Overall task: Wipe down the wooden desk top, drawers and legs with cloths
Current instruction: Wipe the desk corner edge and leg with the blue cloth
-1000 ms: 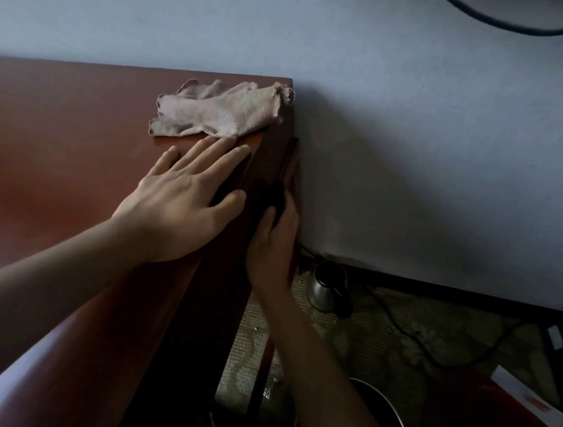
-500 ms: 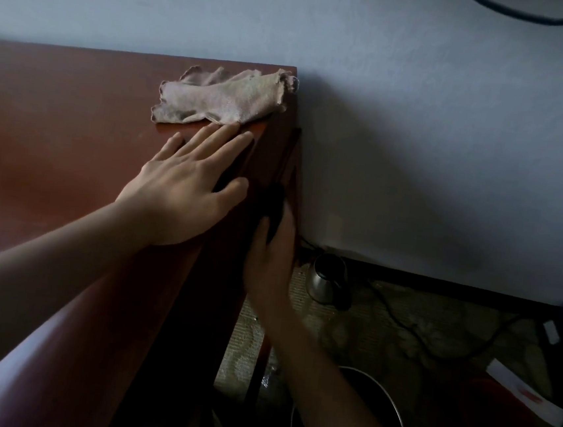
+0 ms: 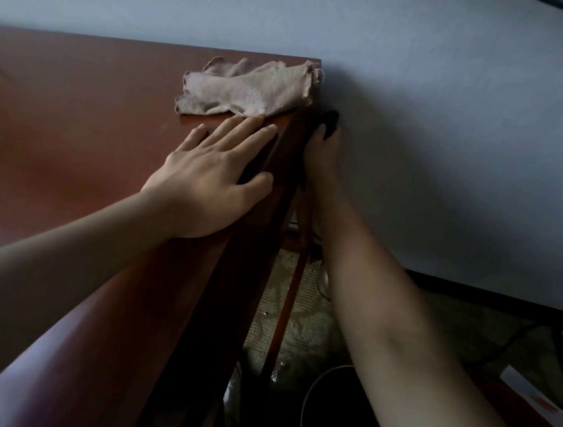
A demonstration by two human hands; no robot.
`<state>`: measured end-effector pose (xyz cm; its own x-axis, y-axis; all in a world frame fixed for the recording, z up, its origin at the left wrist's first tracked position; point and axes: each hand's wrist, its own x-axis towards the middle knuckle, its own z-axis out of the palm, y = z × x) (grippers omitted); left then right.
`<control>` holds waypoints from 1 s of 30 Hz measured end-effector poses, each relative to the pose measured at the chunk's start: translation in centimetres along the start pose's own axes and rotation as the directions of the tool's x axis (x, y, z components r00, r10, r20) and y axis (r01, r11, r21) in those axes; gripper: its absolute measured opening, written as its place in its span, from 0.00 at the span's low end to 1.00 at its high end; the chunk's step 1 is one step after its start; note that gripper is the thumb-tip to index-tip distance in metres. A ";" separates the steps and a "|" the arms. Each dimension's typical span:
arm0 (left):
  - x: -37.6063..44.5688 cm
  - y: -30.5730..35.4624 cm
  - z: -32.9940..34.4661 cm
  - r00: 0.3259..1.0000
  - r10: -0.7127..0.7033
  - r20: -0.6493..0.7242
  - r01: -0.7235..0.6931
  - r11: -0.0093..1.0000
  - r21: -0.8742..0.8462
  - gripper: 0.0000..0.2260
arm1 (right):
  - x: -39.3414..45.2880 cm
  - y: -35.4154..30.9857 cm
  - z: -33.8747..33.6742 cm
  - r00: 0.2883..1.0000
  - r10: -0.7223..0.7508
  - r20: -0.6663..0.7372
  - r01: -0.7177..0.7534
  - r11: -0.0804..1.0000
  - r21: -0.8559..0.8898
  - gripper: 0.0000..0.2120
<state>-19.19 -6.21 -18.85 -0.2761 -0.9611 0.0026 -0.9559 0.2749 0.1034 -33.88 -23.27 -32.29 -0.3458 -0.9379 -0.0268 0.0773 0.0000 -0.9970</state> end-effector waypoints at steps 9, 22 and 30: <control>-0.1 0.3 -0.4 0.999 0.003 -0.043 -0.004 1.000 -0.022 0.32 | -15.1 3.2 -3.0 0.998 0.016 0.068 -0.005 0.988 -0.151 0.25; -10.0 1.1 -0.5 0.990 -0.005 0.140 0.003 1.000 0.013 0.44 | -47.9 4.5 -8.9 0.967 -0.063 0.246 0.098 0.986 -0.134 0.31; -10.4 2.0 -0.1 0.996 -0.035 0.079 0.031 0.998 0.052 0.42 | -27.7 1.5 -5.5 0.995 0.012 0.099 0.000 0.993 -0.118 0.17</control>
<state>-18.22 4.35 -18.55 -0.2493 -0.9651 -0.0801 -0.9679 0.2458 0.0518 -29.31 4.63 -33.48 -0.2504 -0.9676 -0.0313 -0.0336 0.0410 -0.9986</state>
